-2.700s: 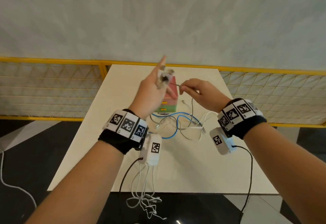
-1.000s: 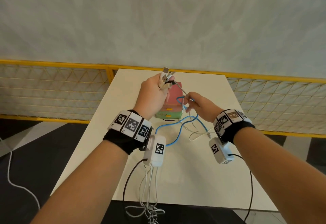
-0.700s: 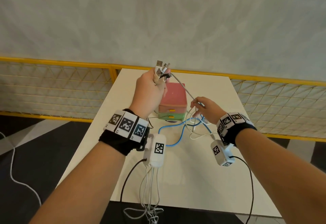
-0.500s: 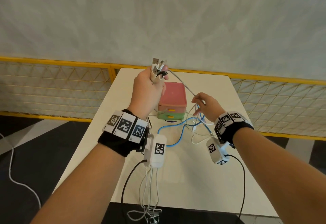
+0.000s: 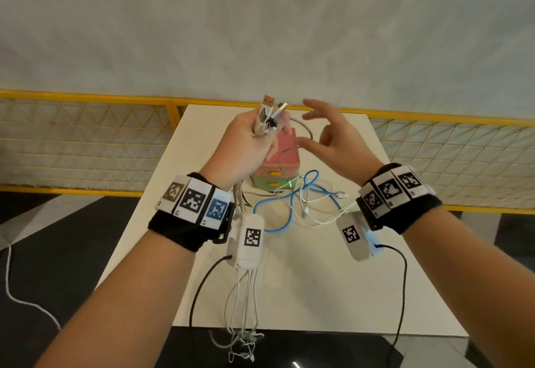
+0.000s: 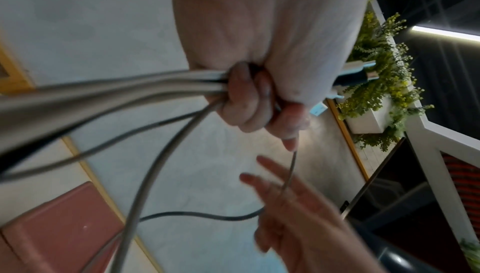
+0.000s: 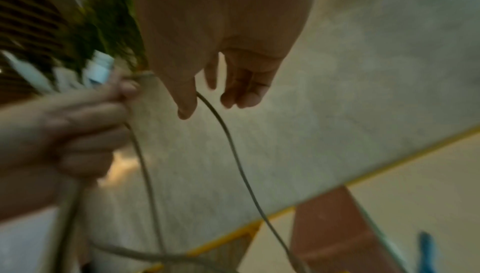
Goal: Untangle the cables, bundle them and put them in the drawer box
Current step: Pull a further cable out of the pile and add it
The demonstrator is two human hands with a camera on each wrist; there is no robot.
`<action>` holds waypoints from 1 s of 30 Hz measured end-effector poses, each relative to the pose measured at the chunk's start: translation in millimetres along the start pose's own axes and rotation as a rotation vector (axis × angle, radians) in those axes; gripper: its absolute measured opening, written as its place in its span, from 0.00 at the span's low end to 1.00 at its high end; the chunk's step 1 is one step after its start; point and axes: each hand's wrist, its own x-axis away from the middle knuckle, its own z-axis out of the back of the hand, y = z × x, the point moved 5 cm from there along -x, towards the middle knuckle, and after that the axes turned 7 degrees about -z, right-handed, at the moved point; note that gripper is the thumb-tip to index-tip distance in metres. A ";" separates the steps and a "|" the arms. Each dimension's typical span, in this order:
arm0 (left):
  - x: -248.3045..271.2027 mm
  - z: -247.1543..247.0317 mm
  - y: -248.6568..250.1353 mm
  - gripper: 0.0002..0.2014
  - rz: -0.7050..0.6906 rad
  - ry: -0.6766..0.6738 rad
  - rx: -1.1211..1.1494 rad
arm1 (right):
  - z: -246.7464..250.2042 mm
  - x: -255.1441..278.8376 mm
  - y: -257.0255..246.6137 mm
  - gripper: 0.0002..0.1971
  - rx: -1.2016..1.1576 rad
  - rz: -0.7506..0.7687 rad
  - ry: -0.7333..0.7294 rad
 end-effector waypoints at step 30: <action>100.7 -43.5 77.3 0.24 0.044 -0.356 0.168 | -19.1 173.5 -88.8 0.11 -0.334 0.007 -0.438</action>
